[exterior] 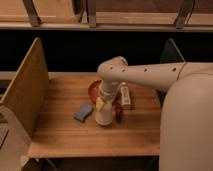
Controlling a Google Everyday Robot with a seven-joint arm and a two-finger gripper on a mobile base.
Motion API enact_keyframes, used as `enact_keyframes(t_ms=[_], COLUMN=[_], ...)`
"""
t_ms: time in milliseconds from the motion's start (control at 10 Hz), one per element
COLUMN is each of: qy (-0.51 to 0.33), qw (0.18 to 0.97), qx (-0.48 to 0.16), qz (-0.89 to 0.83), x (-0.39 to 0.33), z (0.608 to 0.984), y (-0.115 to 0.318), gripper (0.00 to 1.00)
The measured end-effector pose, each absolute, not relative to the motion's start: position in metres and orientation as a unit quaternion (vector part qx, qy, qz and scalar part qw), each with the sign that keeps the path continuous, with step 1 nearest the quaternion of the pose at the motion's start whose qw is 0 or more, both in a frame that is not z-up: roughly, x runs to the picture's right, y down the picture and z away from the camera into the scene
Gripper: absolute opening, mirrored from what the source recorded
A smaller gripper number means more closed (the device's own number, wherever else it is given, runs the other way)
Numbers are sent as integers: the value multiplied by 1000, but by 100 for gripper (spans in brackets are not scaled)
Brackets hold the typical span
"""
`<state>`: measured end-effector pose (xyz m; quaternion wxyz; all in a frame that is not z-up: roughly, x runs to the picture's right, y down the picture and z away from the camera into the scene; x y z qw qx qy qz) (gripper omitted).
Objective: Place the ceramic cup over the eraser
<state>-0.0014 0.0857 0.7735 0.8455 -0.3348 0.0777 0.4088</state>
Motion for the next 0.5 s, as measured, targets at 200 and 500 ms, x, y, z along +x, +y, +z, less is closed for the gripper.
enact_keyframes(t_ms=[200, 500], qy=[78, 78], qw=[845, 845], qx=[-335, -335], qz=[409, 409], x=[-1, -1], z=[774, 773], y=[86, 86], gripper=[80, 80])
